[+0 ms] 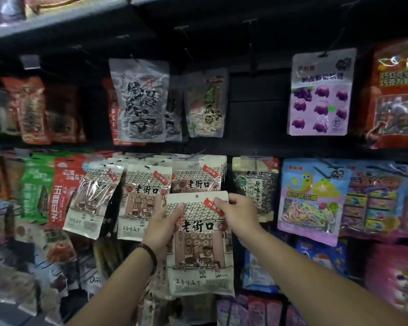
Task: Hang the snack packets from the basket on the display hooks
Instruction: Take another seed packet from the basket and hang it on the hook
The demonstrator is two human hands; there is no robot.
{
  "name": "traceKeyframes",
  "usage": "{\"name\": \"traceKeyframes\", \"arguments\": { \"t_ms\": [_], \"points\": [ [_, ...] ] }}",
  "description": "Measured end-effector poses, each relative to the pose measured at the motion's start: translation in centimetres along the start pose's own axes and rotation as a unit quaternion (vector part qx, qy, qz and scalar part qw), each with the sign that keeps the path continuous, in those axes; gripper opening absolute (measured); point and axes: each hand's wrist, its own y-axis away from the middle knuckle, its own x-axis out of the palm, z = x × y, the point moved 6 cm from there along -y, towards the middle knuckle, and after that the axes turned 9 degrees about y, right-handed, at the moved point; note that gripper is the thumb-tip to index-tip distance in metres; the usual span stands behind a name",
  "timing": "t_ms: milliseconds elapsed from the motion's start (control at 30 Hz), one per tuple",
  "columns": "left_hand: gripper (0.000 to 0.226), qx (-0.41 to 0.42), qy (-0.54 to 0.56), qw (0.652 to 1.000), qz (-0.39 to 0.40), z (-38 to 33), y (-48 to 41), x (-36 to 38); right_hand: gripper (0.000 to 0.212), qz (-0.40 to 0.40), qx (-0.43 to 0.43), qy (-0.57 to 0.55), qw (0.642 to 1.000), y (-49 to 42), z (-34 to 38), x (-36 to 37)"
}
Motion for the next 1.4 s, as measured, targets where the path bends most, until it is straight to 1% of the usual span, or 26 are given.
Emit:
{"name": "traceKeyframes", "arguments": {
  "t_ms": [67,133,233,333,467,500,600,667,733,800,867,900,933,1000,1033,1067,1100,1133,1200,1267,1300,1367,1400],
  "points": [
    [0.102,0.011,-0.002,1.0,-0.015,-0.6,-1.9,-0.1,0.026,-0.02,0.011,0.026,0.999,-1.8,0.2,1.0],
    [0.096,0.021,-0.001,0.999,-0.034,-1.0,-3.8,-0.2,0.03,-0.032,0.016,0.03,0.999,-3.3,0.7,1.7],
    [0.092,0.029,0.005,0.999,-0.043,-1.9,-6.3,-0.4,0.026,-0.04,0.0,0.026,0.999,-5.4,2.2,2.4],
    [0.09,0.046,0.005,0.998,-0.044,-3.1,-8.5,-0.7,0.033,-0.041,-0.024,0.018,0.999,-7.2,3.5,2.9],
    [0.089,0.059,0.009,0.997,-0.046,-4.0,-10.2,-0.9,0.037,-0.062,-0.044,0.031,0.997,-8.7,4.2,3.3],
    [0.088,0.061,0.004,0.997,-0.05,-4.0,-10.5,-0.9,0.039,-0.068,-0.044,0.029,0.996,-8.9,4.1,3.4],
    [0.084,0.066,-0.02,0.996,-0.064,-3.5,-11.3,-1.0,0.035,-0.064,-0.032,0.03,0.997,-9.5,3.5,3.9],
    [0.083,0.069,-0.038,0.994,-0.073,-3.3,-11.7,-1.0,0.041,-0.074,-0.017,0.038,0.996,-10.0,3.1,4.1],
    [0.082,0.073,-0.065,0.991,-0.094,-3.2,-12.2,-0.8,0.042,-0.091,-0.003,0.032,0.995,-10.7,2.9,4.1],
    [0.077,0.074,-0.119,0.982,-0.126,-3.4,-12.4,-0.7,0.045,-0.109,0.006,0.039,0.993,-11.2,2.7,4.2],
    [0.065,0.083,-0.158,0.969,-0.17,-3.5,-12.2,-0.6,0.046,-0.133,0.011,0.061,0.989,-11.6,2.4,4.4],
    [0.06,0.092,-0.157,0.965,-0.188,-3.4,-11.8,-0.3,0.043,-0.145,0.015,0.068,0.987,-11.7,2.2,4.4],
    [0.059,0.108,-0.173,0.958,-0.201,-3.2,-11.3,0.0,0.037,-0.155,0.018,0.077,0.985,-11.7,2.2,4.4],
    [0.063,0.152,-0.284,0.923,-0.21,-2.3,-9.7,1.0,0.034,-0.174,0.025,0.095,0.98,-11.8,2.0,4.3],
    [0.064,0.178,-0.341,0.9,-0.205,-1.5,-8.9,1.6,0.035,-0.181,0.027,0.103,0.978,-11.8,1.9,4.3],
    [0.064,0.201,-0.376,0.884,-0.191,-0.6,-8.0,2.3,0.042,-0.187,0.032,0.116,0.975,-11.8,1.8,4.3],
    [0.064,0.211,-0.393,0.879,-0.167,0.5,-7.2,3.0,0.046,-0.192,0.039,0.13,0.972,-11.7,1.7,4.3],
    [0.066,0.211,-0.402,0.88,-0.139,1.4,-6.6,3.6,0.047,-0.196,0.043,0.143,0.969,-11.6,1.6,4.2],
    [0.083,0.187,-0.413,0.887,-0.086,3.0,-6.0,4.5,0.046,-0.189,0.038,0.174,0.966,-11.4,1.8,4.2],
    [0.103,0.152,-0.415,0.896,-0.035,3.8,-6.2,5.0,0.037,-0.159,0.017,0.193,0.968,-11.4,2.2,4.0],
    [0.109,0.135,-0.417,0.899,-0.017,4.0,-6.4,5.0,0.037,-0.138,0.009,0.198,0.97,-11.3,2.4,3.8],
    [0.112,0.115,-0.423,0.899,-0.002,3.9,-6.6,4.9,0.052,-0.096,-0.007,0.22,0.971,-10.8,2.7,3.0],
    [0.113,0.114,-0.424,0.899,-0.004,3.7,-6.5,4.9,0.053,-0.084,-0.018,0.238,0.967,-10.4,2.9,2.4]
  ]
}}
